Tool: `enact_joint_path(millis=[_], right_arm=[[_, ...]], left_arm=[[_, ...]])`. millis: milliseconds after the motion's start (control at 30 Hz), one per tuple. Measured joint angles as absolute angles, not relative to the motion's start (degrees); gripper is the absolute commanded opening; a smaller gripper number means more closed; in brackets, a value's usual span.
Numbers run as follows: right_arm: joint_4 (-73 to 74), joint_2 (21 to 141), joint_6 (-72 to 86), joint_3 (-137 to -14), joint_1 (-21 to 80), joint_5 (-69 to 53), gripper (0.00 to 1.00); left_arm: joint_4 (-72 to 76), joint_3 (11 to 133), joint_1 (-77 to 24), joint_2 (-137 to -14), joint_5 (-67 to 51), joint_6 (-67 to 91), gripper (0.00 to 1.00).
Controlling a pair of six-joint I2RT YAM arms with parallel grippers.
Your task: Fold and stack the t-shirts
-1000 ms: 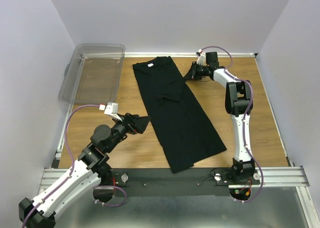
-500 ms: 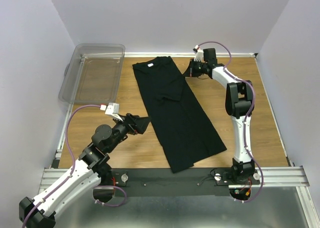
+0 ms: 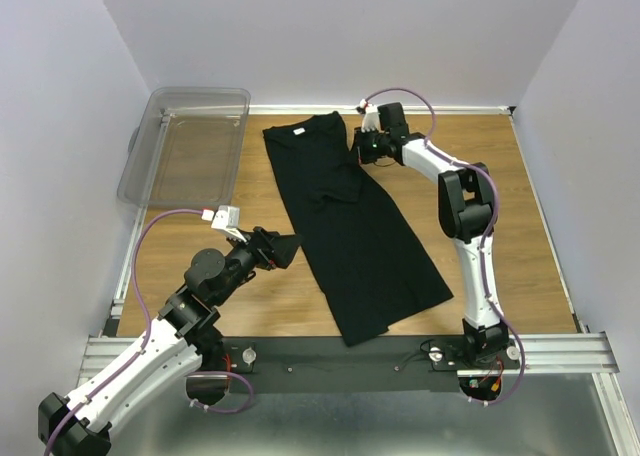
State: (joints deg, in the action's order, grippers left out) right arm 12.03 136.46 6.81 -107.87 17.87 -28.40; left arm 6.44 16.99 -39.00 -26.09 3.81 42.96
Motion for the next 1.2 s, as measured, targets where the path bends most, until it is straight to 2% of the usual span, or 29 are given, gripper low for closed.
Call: enact_joint_path(millis=[233, 533, 867, 933, 1000, 1200], right_arm=[[12.03, 136.03, 5.28, -107.81, 20.32, -24.45, 0.04], [12.05, 134.93, 5.3, -107.81, 20.23, -12.69, 0.05], [12.05, 135.57, 3.73, -109.75, 19.4, -5.19, 0.17], [12.05, 135.76, 3.16, -110.19, 19.29, -4.25, 0.27], [12.05, 135.85, 2.85, -110.34, 18.98, -3.9, 0.33], [12.05, 135.85, 2.55, -110.39, 18.48, -4.69, 0.33]], left_arm=[[6.44, 16.99, -39.0, -26.02, 3.79, 42.94, 0.98], [6.35, 16.99, -39.0, -24.67, 3.7, 42.94, 0.98], [5.43, 16.99, -39.0, -23.38, 3.7, 42.92, 0.98], [4.95, 16.99, -39.0, -22.9, 3.7, 42.92, 0.98], [4.67, 16.99, -39.0, -22.7, 3.7, 42.92, 0.98], [4.36, 16.99, -39.0, -22.65, 3.7, 42.92, 0.98]])
